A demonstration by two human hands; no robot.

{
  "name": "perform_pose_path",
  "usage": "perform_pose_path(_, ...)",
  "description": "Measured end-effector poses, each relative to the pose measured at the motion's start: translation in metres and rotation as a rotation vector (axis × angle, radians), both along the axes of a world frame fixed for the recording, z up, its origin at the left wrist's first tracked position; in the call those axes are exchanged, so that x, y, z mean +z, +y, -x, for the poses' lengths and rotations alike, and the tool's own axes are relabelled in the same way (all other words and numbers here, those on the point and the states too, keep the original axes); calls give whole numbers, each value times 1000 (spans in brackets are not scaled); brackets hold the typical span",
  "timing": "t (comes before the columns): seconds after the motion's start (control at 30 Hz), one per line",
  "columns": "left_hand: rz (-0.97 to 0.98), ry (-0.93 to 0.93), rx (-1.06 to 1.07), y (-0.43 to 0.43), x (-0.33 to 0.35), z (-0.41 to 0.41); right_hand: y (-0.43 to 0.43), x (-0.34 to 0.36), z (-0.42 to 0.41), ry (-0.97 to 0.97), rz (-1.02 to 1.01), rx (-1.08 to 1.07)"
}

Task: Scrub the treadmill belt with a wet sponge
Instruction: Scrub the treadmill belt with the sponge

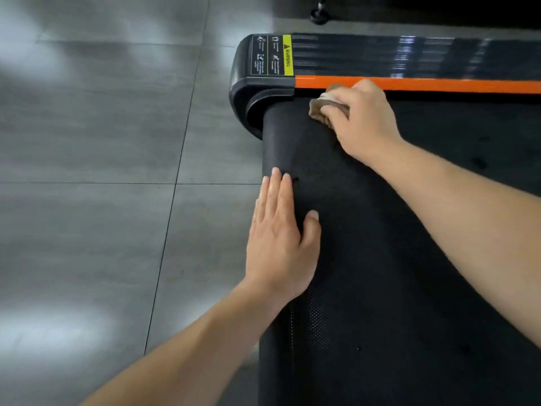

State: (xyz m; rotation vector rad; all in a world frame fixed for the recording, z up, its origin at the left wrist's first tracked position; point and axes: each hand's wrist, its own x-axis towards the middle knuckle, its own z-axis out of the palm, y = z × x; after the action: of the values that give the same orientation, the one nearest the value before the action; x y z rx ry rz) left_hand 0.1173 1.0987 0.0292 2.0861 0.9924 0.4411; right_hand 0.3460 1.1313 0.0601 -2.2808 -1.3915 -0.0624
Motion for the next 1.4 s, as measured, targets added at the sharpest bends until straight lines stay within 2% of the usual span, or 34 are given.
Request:
perform_pose_path(0.07, 10, -11, 14, -1, 1, 0, 4, -1, 8, 40, -4, 5)
perform_pose_path(0.17, 29, -7, 15, -2, 3, 1, -30, -4, 51, 80, -26, 281)
perform_pose_path(0.23, 37, 19, 12, -5, 5, 3, -47, -3, 53, 84, -4, 393)
perform_pose_path(0.3, 32, 40, 21, -8, 5, 4, -30, 0, 28, 32, -10, 339)
perform_pose_path(0.43, 20, 61, 39, -11, 4, 5, 17, -4, -3, 33, -77, 18)
perform_pose_path(0.47, 22, 64, 39, -11, 4, 5, 16, -7, 6, 32, -81, 48)
perform_pose_path(0.57, 31, 73, 36, -11, 5, 5, -12, -7, 39, 72, -33, 391)
perform_pose_path(0.63, 32, 75, 39, -12, 7, 4, -17, -1, 33, 45, 18, 479)
perform_pose_path(0.67, 32, 75, 41, -12, 7, 4, -8, 1, 24, 8, 7, 423)
perform_pose_path(0.77, 39, 63, 44, -12, 6, 5, 27, -1, 9, -16, -56, 46)
perform_pose_path(0.8, 41, 54, 46, -11, 5, 5, 32, -4, 14, -14, -79, -3)
perform_pose_path(0.83, 47, 46, 47, -11, 4, 6, 32, -7, 23, -4, -82, 17)
perform_pose_path(0.97, 80, 21, 57, -9, 3, 7, -4, 0, 45, 126, 2, 480)
perform_pose_path(1.0, 85, 17, 59, -10, 3, 7, -6, 4, 39, 115, 36, 530)
perform_pose_path(1.07, 85, 14, 57, -10, 4, 7, 9, 6, 22, 37, 8, 426)
perform_pose_path(1.17, 102, 10, 59, -10, 4, 8, 36, 0, 17, 13, -56, 16)
perform_pose_path(1.2, 110, 7, 61, -9, 4, 8, 37, -4, 25, 1, -68, -7)
perform_pose_path(1.23, 118, 6, 62, -9, 4, 9, 32, -6, 36, 7, -78, 59)
perform_pose_path(1.33, 139, 10, 56, -10, 5, 11, -5, -8, 61, 91, -38, 444)
perform_pose_path(1.4, 151, 14, 51, -15, 6, 15, -17, -2, 54, 82, 16, 532)
